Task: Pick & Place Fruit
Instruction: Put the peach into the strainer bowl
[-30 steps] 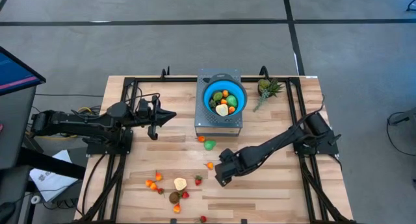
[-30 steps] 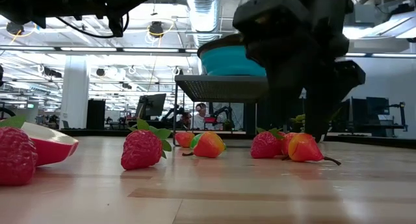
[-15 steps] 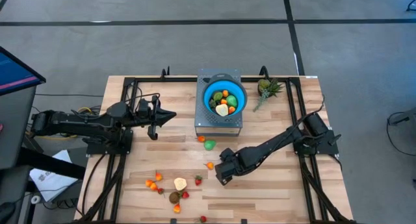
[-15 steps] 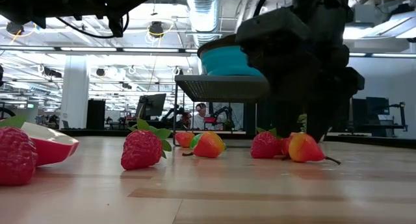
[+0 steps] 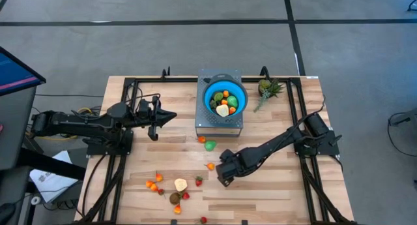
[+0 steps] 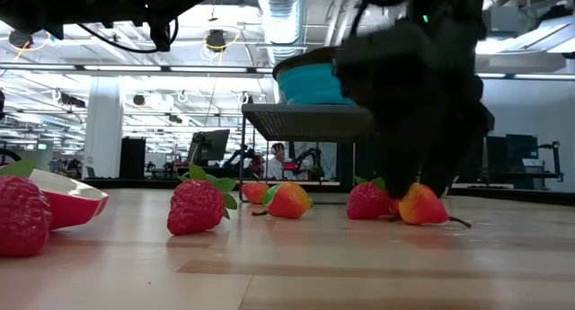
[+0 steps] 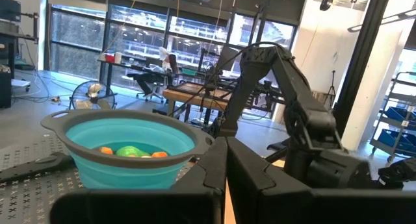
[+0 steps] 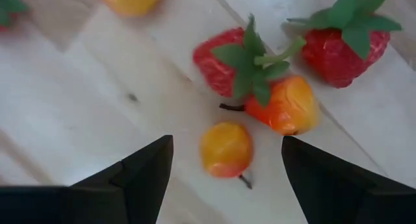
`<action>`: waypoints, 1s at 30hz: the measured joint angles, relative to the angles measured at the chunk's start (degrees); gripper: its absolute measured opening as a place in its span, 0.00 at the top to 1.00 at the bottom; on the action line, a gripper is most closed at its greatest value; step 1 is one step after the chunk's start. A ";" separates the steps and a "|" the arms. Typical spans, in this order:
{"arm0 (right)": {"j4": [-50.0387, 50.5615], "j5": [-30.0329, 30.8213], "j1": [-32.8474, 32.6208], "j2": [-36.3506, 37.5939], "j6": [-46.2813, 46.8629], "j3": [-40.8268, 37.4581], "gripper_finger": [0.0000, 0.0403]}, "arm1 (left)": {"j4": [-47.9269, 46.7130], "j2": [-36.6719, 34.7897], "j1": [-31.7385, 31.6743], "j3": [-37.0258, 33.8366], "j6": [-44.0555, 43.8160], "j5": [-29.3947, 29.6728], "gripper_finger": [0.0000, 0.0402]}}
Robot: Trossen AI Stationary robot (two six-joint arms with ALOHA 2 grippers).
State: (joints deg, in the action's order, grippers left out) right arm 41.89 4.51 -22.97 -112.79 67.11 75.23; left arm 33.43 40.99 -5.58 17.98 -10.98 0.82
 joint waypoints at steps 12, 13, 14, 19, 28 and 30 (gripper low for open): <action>-2.25 -0.87 -0.25 -0.02 -1.55 -2.39 0.32 | 0.01 -0.01 -0.01 0.00 0.00 0.00 1.00; -2.22 -0.90 -0.25 -0.02 -1.55 -2.42 0.34 | 0.02 0.00 0.00 0.00 0.00 0.00 1.00; -2.18 -1.00 -0.23 -0.02 -1.55 -2.44 0.35 | 0.02 -0.01 -0.01 0.00 0.00 0.00 1.00; -3.44 -1.13 -0.23 -0.02 -1.60 -2.44 0.47 | 0.02 -0.01 -0.01 0.00 -0.01 0.00 1.00; -5.44 -0.17 -0.25 -0.02 -1.75 -2.44 0.67 | 0.03 -0.01 -0.01 0.00 0.00 0.00 1.00; -5.44 -0.15 -0.25 -0.02 -2.32 -2.44 0.71 | 0.02 0.00 0.00 0.00 0.00 0.00 1.00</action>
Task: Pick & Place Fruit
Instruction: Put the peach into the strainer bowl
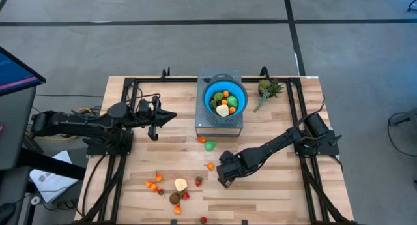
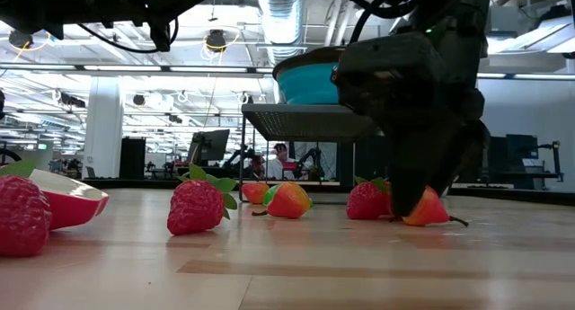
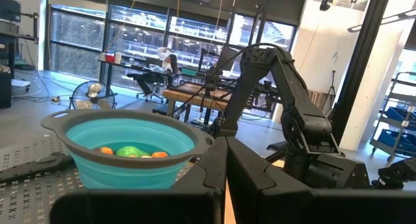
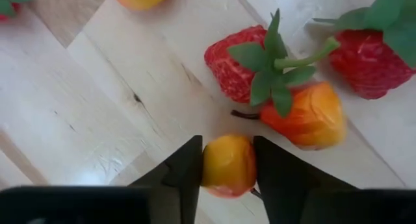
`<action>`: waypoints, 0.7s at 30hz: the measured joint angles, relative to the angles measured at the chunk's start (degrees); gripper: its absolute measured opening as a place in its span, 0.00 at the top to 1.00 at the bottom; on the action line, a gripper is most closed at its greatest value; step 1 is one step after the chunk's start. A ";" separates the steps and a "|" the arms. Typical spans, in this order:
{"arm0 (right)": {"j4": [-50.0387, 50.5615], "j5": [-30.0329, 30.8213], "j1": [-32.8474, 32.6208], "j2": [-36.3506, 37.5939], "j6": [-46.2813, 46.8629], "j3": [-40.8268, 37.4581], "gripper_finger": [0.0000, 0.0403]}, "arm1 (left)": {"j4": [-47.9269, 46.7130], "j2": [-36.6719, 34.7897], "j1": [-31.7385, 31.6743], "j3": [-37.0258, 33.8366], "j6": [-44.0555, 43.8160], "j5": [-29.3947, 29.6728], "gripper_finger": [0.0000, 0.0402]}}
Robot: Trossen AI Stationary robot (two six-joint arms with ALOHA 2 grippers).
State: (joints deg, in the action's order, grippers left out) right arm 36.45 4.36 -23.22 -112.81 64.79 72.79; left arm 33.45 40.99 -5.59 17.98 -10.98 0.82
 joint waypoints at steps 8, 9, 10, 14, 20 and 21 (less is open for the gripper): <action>0.11 0.15 0.00 0.00 -0.46 0.00 0.76 | 0.01 -0.01 -0.02 0.00 -0.01 0.00 1.00; 0.11 0.15 0.00 0.00 -0.46 0.00 0.76 | 0.00 0.00 0.00 0.00 -0.01 0.00 1.00; 0.13 0.15 0.00 0.00 -0.46 0.00 0.76 | 0.00 -0.01 -0.01 0.00 -0.01 0.00 1.00; 0.13 0.15 0.00 0.00 -0.65 0.00 0.76 | 0.00 0.00 -0.02 0.00 -0.02 0.00 1.00; 0.15 0.16 0.00 0.00 -0.83 0.00 0.77 | 0.00 0.00 -0.02 0.00 0.00 0.00 1.00; 0.15 0.17 0.00 0.00 -0.90 0.00 0.77 | 0.00 -0.02 -0.01 0.00 -0.02 0.00 1.00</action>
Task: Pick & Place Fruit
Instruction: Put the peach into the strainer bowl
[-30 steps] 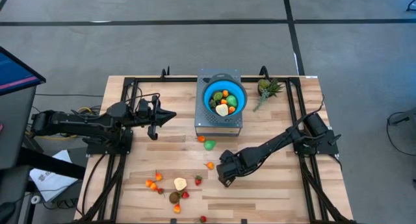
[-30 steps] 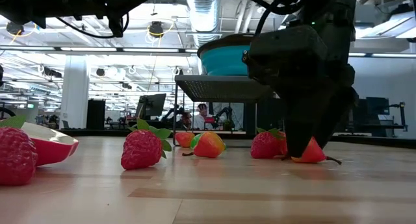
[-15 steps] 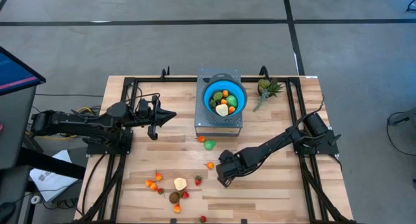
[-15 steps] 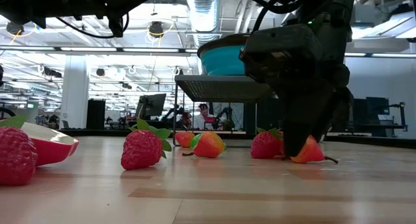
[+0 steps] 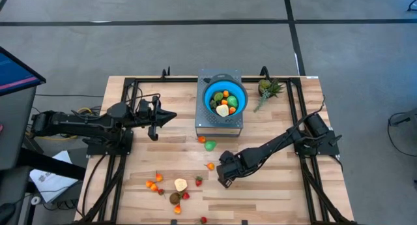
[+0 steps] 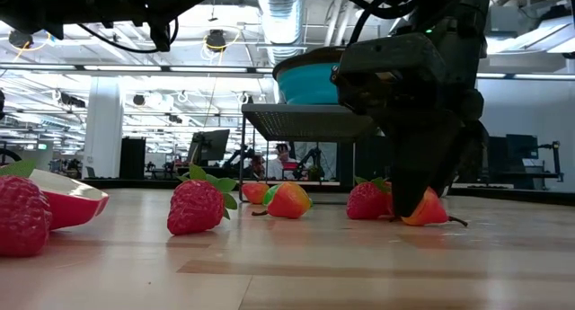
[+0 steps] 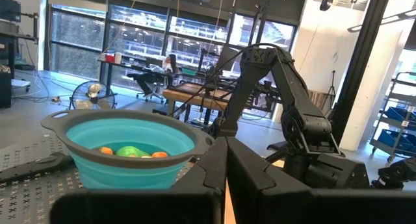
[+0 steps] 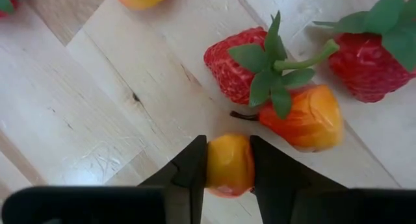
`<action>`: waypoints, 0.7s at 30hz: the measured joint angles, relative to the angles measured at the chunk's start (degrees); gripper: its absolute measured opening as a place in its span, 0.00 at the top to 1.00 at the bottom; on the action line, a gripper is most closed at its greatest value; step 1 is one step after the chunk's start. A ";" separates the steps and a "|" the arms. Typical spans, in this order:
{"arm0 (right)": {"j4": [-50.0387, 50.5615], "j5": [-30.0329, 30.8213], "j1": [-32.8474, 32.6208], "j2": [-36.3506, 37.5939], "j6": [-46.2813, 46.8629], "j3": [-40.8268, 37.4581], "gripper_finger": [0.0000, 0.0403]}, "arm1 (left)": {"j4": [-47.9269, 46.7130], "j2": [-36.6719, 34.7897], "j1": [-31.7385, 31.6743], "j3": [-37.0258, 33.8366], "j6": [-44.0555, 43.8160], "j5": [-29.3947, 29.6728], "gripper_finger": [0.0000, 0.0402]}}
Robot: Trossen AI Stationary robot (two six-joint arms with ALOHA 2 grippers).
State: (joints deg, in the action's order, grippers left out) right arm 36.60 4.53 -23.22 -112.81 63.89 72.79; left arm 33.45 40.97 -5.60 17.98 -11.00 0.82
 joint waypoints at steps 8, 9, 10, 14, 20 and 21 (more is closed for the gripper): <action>-0.27 -0.01 0.11 0.89 -0.93 0.00 0.77 | 0.00 0.02 -0.01 0.00 0.00 0.00 1.00; -0.35 -0.06 0.11 1.13 -0.91 0.05 0.77 | 0.00 0.01 -0.01 0.00 0.00 0.00 1.00; -0.38 -0.06 0.11 1.22 -0.93 0.48 0.77 | 0.00 0.02 0.00 0.00 0.00 0.00 1.00; 1.17 -0.17 0.12 1.22 -2.67 2.99 0.77 | 0.00 0.00 -0.01 0.00 0.00 0.00 1.00; 2.92 -0.21 0.85 1.22 -4.39 6.29 0.77 | 0.02 0.00 -0.01 0.00 0.00 0.00 1.00; 3.28 -0.21 1.08 1.22 -5.18 7.23 0.77 | 0.02 0.01 -0.01 0.00 0.00 0.00 1.00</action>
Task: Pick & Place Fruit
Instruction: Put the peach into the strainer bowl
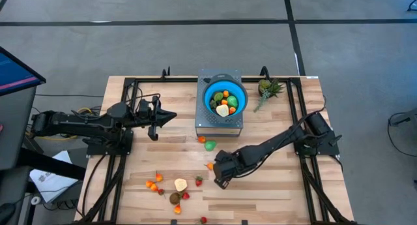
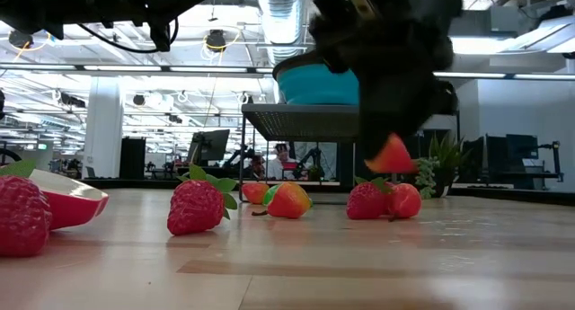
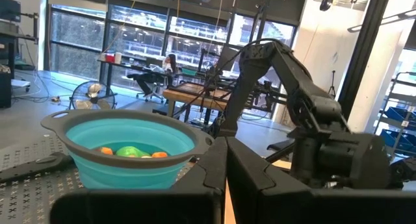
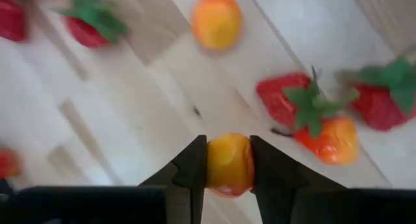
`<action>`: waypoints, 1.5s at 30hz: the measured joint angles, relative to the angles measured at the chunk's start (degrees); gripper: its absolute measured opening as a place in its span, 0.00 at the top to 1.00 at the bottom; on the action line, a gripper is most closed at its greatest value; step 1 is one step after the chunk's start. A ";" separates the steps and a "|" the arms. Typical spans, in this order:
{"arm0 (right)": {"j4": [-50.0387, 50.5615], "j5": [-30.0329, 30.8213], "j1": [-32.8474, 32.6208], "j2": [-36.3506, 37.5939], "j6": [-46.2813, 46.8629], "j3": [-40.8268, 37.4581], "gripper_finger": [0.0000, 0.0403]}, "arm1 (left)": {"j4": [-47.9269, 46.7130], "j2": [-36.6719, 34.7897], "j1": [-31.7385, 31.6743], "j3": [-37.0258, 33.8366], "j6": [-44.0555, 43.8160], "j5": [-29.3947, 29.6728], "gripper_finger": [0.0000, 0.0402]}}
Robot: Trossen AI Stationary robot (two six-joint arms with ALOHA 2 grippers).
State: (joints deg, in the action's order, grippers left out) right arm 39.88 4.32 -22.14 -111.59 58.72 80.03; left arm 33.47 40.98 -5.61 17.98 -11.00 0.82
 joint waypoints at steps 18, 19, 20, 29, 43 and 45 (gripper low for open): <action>17.50 0.22 10.57 -0.02 -19.15 26.97 0.77 | 0.00 -0.01 0.00 0.00 0.00 0.00 1.00; 19.17 0.20 11.26 -0.01 -20.18 28.96 0.77 | 0.00 -0.01 0.00 0.00 0.00 0.00 1.00; 20.72 0.20 11.97 -0.02 -21.20 30.96 0.77 | 0.00 -0.01 0.00 0.00 0.00 0.00 1.00; 28.02 0.22 19.37 0.00 -28.85 46.10 0.77 | 0.00 -0.01 0.02 0.00 0.00 0.00 1.00; 33.53 0.24 31.97 -0.33 -38.08 48.80 0.77 | -0.02 0.01 0.00 0.00 0.00 0.00 1.00; 34.64 0.25 33.47 -0.31 -38.79 48.81 0.77 | -0.02 -0.01 0.01 0.00 0.00 0.00 1.00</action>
State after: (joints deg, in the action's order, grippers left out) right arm 74.51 4.57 11.32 -111.90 19.93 128.84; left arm 33.45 40.97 -5.59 17.98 -11.00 0.82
